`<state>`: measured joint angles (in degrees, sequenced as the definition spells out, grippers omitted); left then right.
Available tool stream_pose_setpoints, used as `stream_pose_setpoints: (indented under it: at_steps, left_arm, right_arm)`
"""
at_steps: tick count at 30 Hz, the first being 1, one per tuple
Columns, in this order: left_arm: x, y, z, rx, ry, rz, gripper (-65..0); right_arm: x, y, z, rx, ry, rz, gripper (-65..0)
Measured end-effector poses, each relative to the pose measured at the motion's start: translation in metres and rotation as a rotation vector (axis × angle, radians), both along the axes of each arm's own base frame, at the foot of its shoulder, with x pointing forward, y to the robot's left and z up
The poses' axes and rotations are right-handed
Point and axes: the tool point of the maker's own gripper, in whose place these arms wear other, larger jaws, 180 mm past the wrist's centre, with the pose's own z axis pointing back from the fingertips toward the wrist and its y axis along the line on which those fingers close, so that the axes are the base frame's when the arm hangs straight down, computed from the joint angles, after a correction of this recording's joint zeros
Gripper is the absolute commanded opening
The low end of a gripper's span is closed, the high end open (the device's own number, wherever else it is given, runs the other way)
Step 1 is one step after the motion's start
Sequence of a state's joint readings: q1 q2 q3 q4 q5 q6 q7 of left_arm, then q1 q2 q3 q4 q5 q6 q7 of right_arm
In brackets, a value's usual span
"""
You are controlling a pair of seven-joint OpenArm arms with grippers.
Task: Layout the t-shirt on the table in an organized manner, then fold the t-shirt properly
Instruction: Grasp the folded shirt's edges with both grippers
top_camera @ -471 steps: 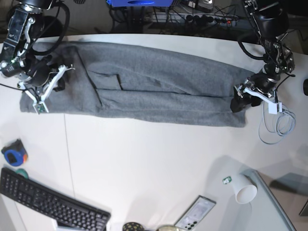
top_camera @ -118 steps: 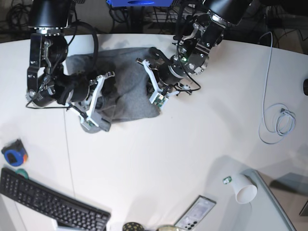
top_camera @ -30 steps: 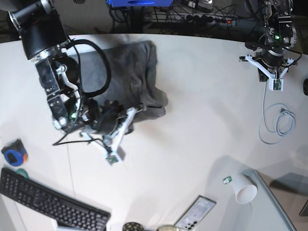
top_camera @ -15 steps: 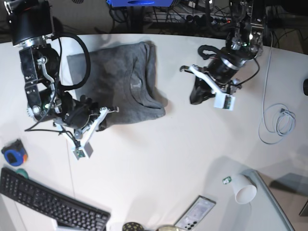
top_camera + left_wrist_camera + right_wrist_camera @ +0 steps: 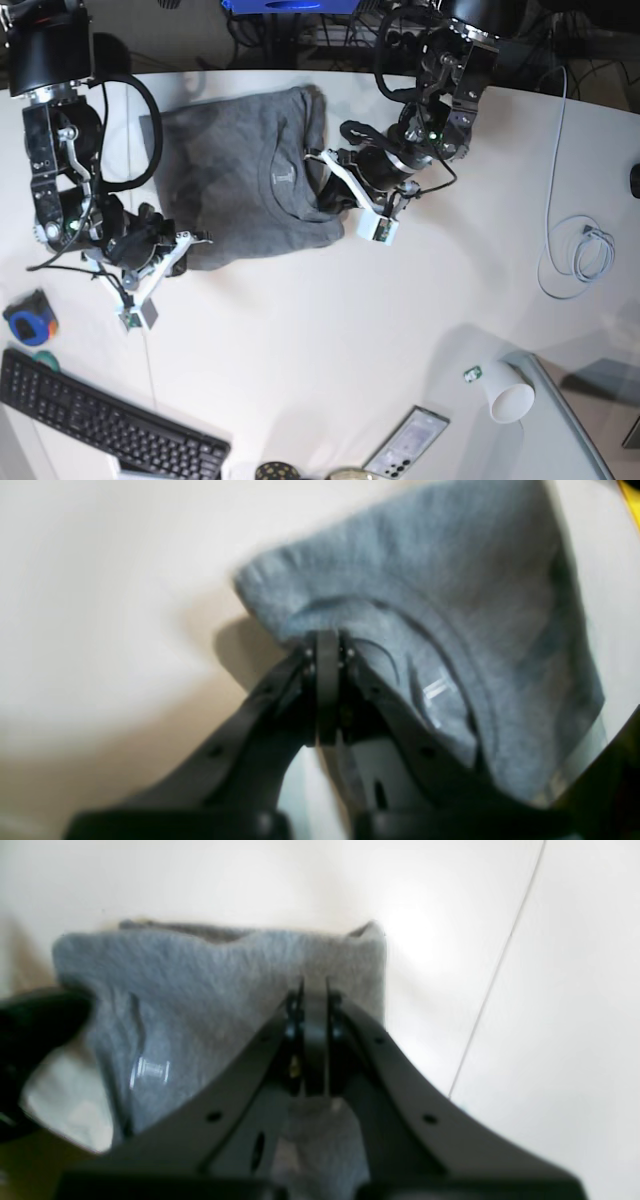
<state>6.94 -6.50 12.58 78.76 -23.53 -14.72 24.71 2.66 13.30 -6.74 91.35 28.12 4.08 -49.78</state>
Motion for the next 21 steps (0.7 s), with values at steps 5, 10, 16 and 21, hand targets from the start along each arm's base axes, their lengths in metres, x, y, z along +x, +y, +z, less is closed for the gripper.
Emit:
stream_pose_setpoints:
  at_steps: [5, 10, 16, 21]
  left_arm:
    - [-0.008, 0.016, -0.031, 0.021, 0.038, 0.046, -65.0]
    - [-0.004, 0.015, -0.034, 0.003, 0.038, 0.058, -65.0]
    - [-0.006, 0.017, -0.034, 0.006, 0.036, 0.058, -65.0]
    - [-0.008, 0.014, -0.002, -0.005, -0.042, 0.042, -65.0]
  right_arm:
    - [0.002, 0.008, -0.005, 0.025, 0.009, -0.008, -65.0]
    - [0.01, 0.003, -0.03, 0.032, 0.038, -0.019, -65.0]
    - [0.001, -0.013, -0.066, 0.016, 0.126, -0.06, -65.0]
    - [0.014, -0.007, -0.03, 0.02, 0.012, -0.033, -65.0]
